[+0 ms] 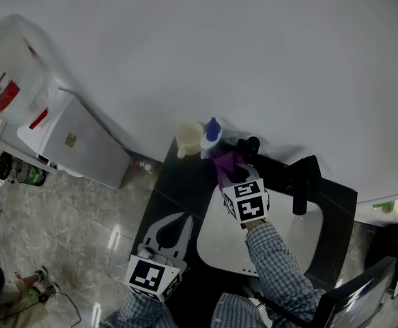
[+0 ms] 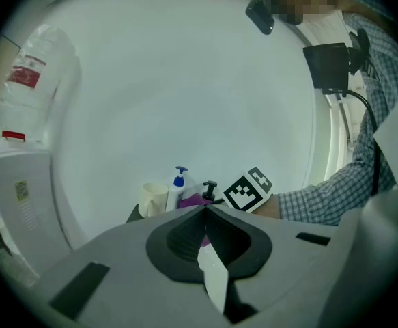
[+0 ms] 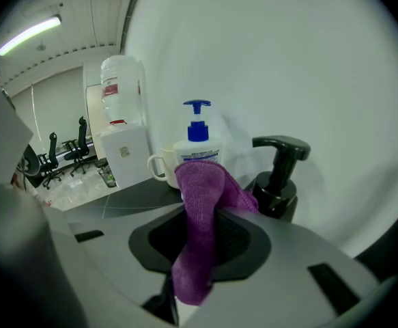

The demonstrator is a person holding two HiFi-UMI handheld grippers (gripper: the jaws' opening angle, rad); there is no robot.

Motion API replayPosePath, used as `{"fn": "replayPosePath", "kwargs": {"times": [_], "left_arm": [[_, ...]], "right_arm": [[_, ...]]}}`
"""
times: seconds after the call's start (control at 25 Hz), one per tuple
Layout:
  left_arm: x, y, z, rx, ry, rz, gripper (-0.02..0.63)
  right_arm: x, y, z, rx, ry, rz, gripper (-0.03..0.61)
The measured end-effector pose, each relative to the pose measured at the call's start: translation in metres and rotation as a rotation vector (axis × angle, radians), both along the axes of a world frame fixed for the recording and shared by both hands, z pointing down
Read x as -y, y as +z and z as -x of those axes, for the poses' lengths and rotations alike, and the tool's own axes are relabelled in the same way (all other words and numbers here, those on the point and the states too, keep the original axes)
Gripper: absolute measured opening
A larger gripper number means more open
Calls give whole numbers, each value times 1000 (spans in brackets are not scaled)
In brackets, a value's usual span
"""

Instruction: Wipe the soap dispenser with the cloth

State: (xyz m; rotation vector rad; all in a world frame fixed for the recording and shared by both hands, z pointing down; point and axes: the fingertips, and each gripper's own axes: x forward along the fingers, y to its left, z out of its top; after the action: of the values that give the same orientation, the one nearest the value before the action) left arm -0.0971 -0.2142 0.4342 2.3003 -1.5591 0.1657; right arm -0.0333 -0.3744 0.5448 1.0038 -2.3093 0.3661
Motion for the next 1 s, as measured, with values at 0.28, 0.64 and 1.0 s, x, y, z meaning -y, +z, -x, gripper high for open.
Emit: {"fn": "replayPosePath", "kwargs": {"times": [0.28,0.64,1.0], "left_arm": [[7,-12,-8,-2,31,-33,11],[11,-22,-26,-20,76,-62,11],[11,-31,-27,-25,91,-79,11]], "right_arm": [[10,-21,-29,-23,37,-46,89],[12,-61,-56,-18,44,-119,89],[18,-98,-83,76,175,-181,89]]}}
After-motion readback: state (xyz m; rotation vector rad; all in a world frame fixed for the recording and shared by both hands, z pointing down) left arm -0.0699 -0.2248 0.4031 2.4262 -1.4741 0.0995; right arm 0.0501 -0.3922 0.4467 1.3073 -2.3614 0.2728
